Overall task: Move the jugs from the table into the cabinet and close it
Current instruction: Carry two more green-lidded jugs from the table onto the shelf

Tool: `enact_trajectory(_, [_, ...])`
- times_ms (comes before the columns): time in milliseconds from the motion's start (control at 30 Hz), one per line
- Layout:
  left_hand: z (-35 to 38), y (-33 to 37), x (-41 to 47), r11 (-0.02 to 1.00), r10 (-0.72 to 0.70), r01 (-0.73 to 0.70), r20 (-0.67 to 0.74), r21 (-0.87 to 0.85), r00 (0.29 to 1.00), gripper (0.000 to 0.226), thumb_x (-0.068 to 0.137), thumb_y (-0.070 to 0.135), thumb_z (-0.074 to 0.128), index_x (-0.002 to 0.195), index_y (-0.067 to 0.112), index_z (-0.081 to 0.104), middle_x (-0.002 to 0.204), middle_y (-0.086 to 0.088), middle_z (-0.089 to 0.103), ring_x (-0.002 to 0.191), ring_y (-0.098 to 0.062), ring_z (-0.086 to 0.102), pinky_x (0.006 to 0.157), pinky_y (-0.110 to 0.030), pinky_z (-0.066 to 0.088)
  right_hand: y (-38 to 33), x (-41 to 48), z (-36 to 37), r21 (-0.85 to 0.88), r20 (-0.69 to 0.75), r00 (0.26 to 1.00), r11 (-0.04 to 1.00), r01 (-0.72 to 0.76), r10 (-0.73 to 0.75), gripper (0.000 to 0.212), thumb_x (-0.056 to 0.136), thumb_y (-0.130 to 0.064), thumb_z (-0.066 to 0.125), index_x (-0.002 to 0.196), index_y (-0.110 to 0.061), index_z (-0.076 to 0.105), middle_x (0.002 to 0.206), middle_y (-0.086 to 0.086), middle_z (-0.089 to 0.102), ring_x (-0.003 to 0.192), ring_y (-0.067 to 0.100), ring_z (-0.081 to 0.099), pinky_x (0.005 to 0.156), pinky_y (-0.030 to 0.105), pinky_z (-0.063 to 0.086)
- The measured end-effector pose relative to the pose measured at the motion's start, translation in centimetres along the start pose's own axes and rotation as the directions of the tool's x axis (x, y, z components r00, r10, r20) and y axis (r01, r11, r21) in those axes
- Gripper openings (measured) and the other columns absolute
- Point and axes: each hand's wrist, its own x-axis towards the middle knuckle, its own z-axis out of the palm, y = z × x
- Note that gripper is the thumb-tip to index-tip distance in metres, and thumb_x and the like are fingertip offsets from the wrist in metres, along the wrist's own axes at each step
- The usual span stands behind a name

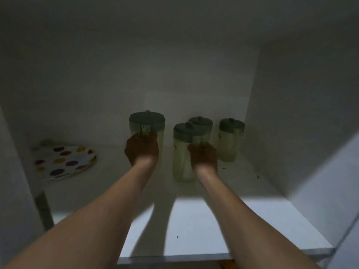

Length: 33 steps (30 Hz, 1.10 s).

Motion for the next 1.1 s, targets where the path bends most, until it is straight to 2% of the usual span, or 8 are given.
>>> enact_trajectory(133, [3.2,-2.1,3.4,1.000,0.022,-0.022,-0.021,-0.018,1.000,0.032,0.084,0.039,0.067,0.084,0.008,0.071,0.089,-0.017,0.071,0.086,-0.035,0.066,0.077,-0.040,0.053,1.9,4.0,2.3,0.073,0.025,0.999,0.997,0.039,-0.041,0.036,0.087,-0.011,0.064,0.061,-0.018,0.041,0.059,-0.001,0.046,0.057,0.016,0.043,0.058,0.029,0.036])
enact_trajectory(233, [4.9,-3.4,5.5,1.000,0.009,-0.010,-0.027,-0.030,1.000,0.029,0.084,0.038,0.067,0.077,0.010,0.067,0.085,-0.014,0.070,0.085,-0.034,0.067,0.080,-0.043,0.056,2.7,6.6,4.2,0.076,0.039,0.998,0.996,0.039,-0.042,0.027,0.087,-0.015,0.065,0.068,-0.016,0.047,0.064,0.000,0.049,0.059,0.015,0.045,0.061,0.029,0.038])
enact_trajectory(333, [6.3,-4.4,7.5,0.999,-0.023,0.021,-0.032,-0.037,0.999,0.032,0.087,0.037,0.065,0.067,0.013,0.059,0.072,-0.007,0.062,0.076,-0.028,0.063,0.068,-0.033,0.050,3.4,9.2,6.3,0.062,0.067,0.997,0.997,0.042,-0.046,0.021,0.089,-0.016,0.066,0.075,-0.013,0.051,0.067,-0.002,0.049,0.060,0.010,0.045,0.062,0.028,0.037])
enact_trajectory(400, [7.0,-5.3,8.5,0.999,-0.034,0.034,-0.033,-0.028,0.999,0.031,0.087,0.036,0.065,0.072,0.010,0.062,0.073,-0.007,0.062,0.075,-0.028,0.062,0.067,-0.033,0.048,3.9,10.5,7.5,0.094,0.099,0.993,0.994,0.053,-0.062,0.028,0.087,-0.010,0.065,0.069,-0.015,0.045,0.064,-0.002,0.044,0.058,0.011,0.041,0.063,0.030,0.037])
enact_trajectory(500, [7.5,-6.4,9.8,0.998,-0.057,0.057,-0.065,0.000,0.996,0.030,0.087,0.035,0.066,0.090,0.005,0.069,0.086,-0.012,0.066,0.082,-0.031,0.064,0.080,-0.041,0.055,4.5,11.9,8.8,0.088,0.099,0.989,0.991,0.098,-0.106,0.031,0.087,-0.008,0.065,0.067,-0.017,0.043,0.062,-0.003,0.044,0.056,0.010,0.042,0.060,0.027,0.036])
enact_trajectory(600, [8.1,-7.1,10.8,0.999,-0.043,0.044,-0.061,0.024,0.997,0.025,0.088,0.034,0.066,0.084,0.009,0.065,0.083,-0.010,0.064,0.081,-0.031,0.063,0.081,-0.041,0.055,4.8,12.8,9.5,0.077,0.104,0.988,0.991,0.108,-0.116,0.030,0.088,-0.014,0.065,0.069,-0.021,0.043,0.063,-0.006,0.045,0.056,0.007,0.042,0.052,0.024,0.031])
enact_trajectory(900, [9.1,-7.5,12.7,0.997,-0.063,0.063,-0.007,0.046,0.998,0.027,0.086,0.035,0.065,0.089,0.008,0.067,0.083,-0.010,0.065,0.077,-0.029,0.062,0.074,-0.038,0.053,5.1,14.3,10.6,0.069,0.101,0.987,0.990,0.119,-0.126,0.015,0.090,-0.015,0.064,0.082,-0.013,0.051,0.065,-0.004,0.049,0.056,0.008,0.046,0.051,0.023,0.031])
enact_trajectory(1100, [9.1,-7.8,13.8,0.988,-0.092,0.082,0.069,0.128,0.993,0.036,0.086,0.037,0.066,0.100,0.004,0.070,0.096,-0.015,0.072,0.087,-0.032,0.068,0.079,-0.039,0.055,4.9,14.4,10.9,0.000,0.092,0.994,0.999,0.054,-0.054,0.020,0.090,-0.026,0.067,0.097,-0.008,0.062,0.084,0.005,0.063,0.075,0.022,0.059,0.065,0.026,0.039])
